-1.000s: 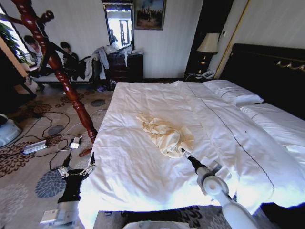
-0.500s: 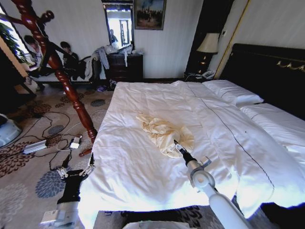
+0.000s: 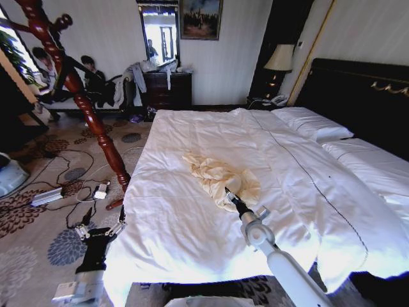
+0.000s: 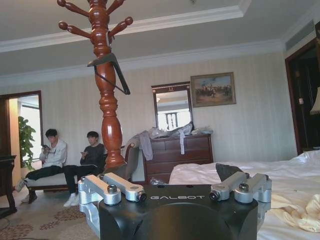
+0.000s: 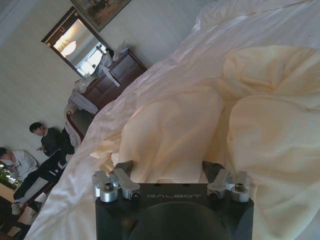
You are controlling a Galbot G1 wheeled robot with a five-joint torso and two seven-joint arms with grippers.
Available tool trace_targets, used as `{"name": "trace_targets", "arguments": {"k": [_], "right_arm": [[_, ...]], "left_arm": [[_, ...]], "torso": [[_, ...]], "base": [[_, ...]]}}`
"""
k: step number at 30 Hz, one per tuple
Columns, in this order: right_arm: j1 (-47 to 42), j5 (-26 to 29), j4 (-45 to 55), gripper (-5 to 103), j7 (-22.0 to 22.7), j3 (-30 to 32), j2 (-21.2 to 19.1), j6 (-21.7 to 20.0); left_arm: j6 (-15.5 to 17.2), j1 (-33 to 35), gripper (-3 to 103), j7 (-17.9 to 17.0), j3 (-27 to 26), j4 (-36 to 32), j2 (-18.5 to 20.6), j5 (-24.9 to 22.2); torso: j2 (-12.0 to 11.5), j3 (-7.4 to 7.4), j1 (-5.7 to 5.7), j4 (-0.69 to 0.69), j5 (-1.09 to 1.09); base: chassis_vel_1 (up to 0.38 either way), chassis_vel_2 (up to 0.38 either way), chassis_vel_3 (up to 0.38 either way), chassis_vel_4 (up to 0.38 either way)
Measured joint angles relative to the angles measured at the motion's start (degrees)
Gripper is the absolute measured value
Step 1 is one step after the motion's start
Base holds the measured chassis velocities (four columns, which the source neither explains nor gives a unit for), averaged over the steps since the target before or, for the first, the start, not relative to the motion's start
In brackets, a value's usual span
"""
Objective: Pick up the clothes from the bed and hang them on the clothes hanger.
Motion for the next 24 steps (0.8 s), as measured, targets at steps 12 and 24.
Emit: {"name": "trace_targets", "arguments": {"k": [12,24], "right_arm": [[-0.32,-4.59,-0.27,34,0.22,0.24,-0.23,0.8],[-3.1,-5.52,4.15,1,-3.35,2.67,-3.0,2.82]], "left_arm": [[-0.22,-0.16,100,-0.04,0.51,0.02,-0.86,0.96],[-0.41,-0.08,100,-0.13,0.66,-0.11,-1.09,1.51]], "torso": [[0.0,0.0,0.0,0.0,0.0],[0.0,0.0,0.0,0.0,0.0]], "base": [[0.0,0.0,0.0,0.0],[0.0,0.0,0.0,0.0]]}}
